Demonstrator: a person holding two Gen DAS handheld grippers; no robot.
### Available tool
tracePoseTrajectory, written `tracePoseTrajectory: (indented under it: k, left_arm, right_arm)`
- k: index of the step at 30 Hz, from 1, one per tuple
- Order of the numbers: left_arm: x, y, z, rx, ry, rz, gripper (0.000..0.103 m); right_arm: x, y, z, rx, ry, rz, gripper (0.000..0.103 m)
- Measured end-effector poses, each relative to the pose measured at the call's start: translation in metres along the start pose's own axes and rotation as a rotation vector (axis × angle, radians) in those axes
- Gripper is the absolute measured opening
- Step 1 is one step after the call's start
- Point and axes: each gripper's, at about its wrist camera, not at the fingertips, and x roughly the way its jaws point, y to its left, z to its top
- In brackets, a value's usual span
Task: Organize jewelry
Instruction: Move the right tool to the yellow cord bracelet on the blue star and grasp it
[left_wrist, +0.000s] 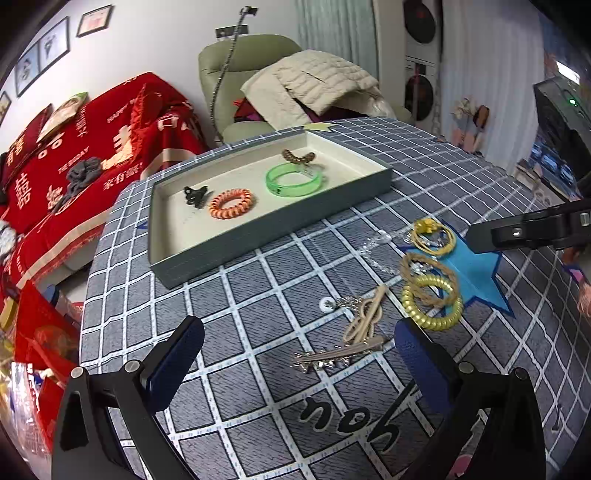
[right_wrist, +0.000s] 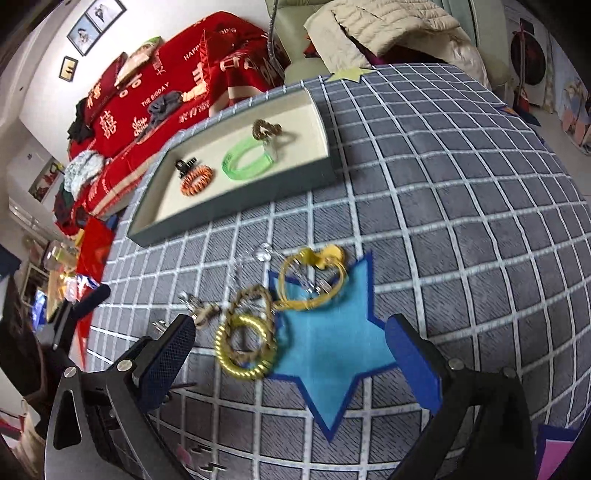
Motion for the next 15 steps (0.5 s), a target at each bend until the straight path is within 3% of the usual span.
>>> tracePoseTrajectory:
  k: [3, 10, 15]
  left_arm:
    - [0.001, -0.003, 0.0, 0.008, 0.005, -0.028, 0.103]
    - [0.013, -0.006, 0.0, 0.025, 0.039, -0.083, 0.103]
    - [0.015, -0.011, 0.0, 0.066, 0.041, -0.108, 0.103]
  right_arm:
    - [0.001, -0.009, 0.001, 0.019, -0.002, -0.022, 0.091]
    - [0.011, -0.019, 0.012, -0.009, -0.007, -0.097, 0.058]
    - [0.023, -0.017, 0.02, -0.077, 0.005, -0.116, 0.05]
